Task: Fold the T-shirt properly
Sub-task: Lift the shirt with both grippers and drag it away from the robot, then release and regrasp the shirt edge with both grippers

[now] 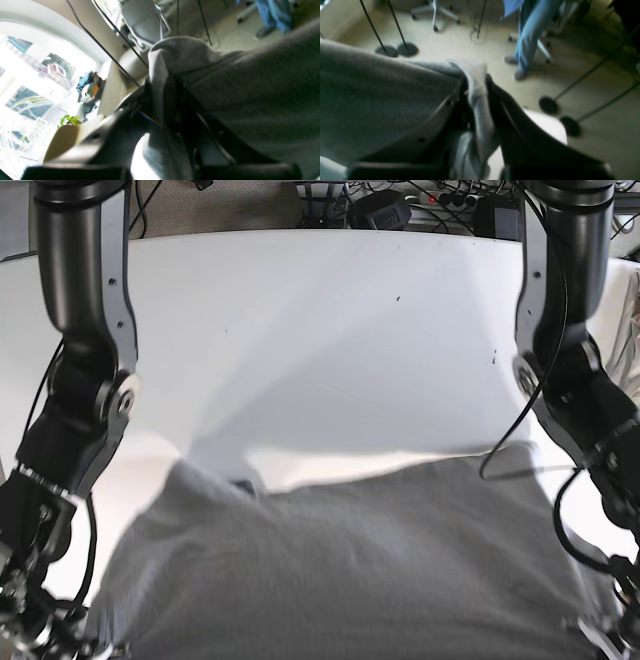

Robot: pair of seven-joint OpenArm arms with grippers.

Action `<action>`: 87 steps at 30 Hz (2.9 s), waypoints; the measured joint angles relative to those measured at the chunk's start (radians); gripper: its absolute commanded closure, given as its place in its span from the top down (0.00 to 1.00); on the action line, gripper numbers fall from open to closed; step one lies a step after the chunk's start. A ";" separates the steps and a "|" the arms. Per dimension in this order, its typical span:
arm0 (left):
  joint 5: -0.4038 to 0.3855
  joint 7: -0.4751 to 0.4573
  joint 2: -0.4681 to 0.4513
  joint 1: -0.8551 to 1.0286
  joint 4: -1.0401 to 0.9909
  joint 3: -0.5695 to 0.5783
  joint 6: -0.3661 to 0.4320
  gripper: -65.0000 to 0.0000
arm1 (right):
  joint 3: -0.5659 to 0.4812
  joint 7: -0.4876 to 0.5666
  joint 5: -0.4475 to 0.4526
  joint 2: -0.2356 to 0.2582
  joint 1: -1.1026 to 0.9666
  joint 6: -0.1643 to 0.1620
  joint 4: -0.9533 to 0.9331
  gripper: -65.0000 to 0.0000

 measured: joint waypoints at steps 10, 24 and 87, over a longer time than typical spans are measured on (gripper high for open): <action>-0.004 0.039 -0.016 0.032 0.096 0.014 0.000 0.05 | 0.008 -0.045 0.054 0.000 -0.098 0.000 0.187 0.03; -0.158 -0.119 0.046 1.122 0.383 -0.227 0.001 0.01 | 0.124 -0.054 0.188 -0.049 -1.043 -0.009 0.519 0.03; -0.293 0.080 0.120 1.191 0.479 -0.449 0.009 0.47 | 0.254 -0.003 0.029 -0.048 -0.893 0.067 0.126 0.81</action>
